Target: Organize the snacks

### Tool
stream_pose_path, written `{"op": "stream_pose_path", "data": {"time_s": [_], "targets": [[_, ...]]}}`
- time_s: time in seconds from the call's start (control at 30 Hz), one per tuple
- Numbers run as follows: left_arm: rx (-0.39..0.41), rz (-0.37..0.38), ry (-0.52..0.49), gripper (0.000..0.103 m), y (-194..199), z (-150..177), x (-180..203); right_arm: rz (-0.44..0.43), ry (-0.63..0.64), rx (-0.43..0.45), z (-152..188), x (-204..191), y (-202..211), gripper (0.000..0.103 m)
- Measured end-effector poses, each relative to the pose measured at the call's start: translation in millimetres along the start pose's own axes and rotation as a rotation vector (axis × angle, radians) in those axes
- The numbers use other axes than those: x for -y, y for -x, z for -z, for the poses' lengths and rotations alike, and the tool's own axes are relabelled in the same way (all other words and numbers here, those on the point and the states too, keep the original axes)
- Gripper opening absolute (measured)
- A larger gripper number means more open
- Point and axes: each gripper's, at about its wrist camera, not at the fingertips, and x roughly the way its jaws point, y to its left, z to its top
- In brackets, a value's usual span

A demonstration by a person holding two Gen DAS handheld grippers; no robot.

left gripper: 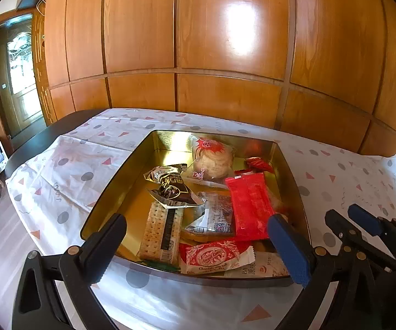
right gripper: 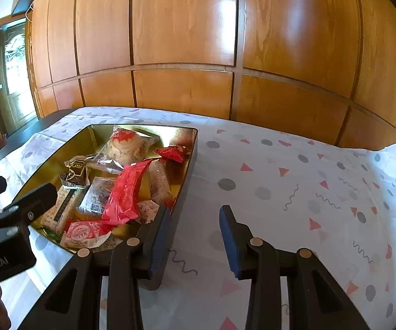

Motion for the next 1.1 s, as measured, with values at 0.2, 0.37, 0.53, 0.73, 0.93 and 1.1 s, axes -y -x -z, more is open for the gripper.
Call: {"op": "stream_pose_path", "data": {"time_s": [0.2,0.37,0.53,0.73,0.93,1.1], "targets": [[0.019,-0.013,0.000,0.103,3.6,-1.7,0.4,0.002,0.004,0.018,-0.8,-1.2,4.2,0.038],[0.023,-0.014,0.000,0.103,4.5,-2.1,1.0,0.000,0.003,0.017,-0.3,-1.3,5.0,0.038],[0.010,-0.031,-0.002,0.103,1.2,-0.8,1.3,-0.002,0.000,0.014,0.2,-1.6,4.4,0.038],[0.021,-0.046,-0.006,0.103,2.2,0.3,3.0,-0.003,0.002,0.016,0.2,-3.2,4.1,0.038],[0.015,-0.046,0.011,0.103,1.1,-0.1,-0.3,-0.006,0.009,0.018,-0.2,-4.9,3.8,0.038],[0.021,-0.048,0.017,0.103,1.6,-0.7,-0.9,-0.008,0.017,0.021,-0.1,-7.1,4.0,0.038]]}}
